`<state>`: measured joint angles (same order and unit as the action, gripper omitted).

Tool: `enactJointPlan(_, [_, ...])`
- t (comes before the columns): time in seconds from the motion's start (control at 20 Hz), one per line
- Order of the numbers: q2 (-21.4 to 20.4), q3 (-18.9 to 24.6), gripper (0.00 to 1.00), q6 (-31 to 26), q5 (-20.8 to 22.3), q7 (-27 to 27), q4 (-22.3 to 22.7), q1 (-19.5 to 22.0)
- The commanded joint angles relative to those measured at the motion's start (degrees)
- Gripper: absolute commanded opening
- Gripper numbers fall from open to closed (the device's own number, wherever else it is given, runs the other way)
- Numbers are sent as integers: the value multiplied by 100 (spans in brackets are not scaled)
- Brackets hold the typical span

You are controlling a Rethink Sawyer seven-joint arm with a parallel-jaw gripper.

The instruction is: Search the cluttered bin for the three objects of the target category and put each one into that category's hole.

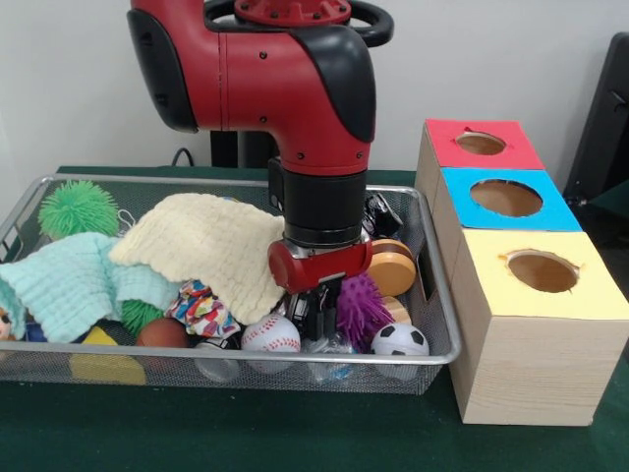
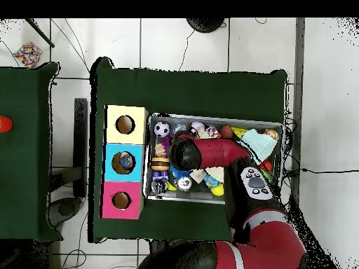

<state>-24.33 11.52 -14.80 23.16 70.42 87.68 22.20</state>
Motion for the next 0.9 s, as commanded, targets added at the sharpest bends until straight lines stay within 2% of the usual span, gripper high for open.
enactJointPlan(0.05, [387,36,0,-435,213,249,-176,229])
enactJointPlan(0.25, [76,554,0,-463,78,64,219,669])
enactJointPlan(0.5, [-651,1537,0,-695,-81,-316,1068,1564])
enactJointPlan(0.6, [-868,1991,0,-600,-89,-369,1393,1972])
enactJointPlan(0.75, [-893,2732,0,-491,-49,-448,1736,2604])
enactJointPlan(0.9, [-558,3598,0,-411,-65,-494,1985,3286])
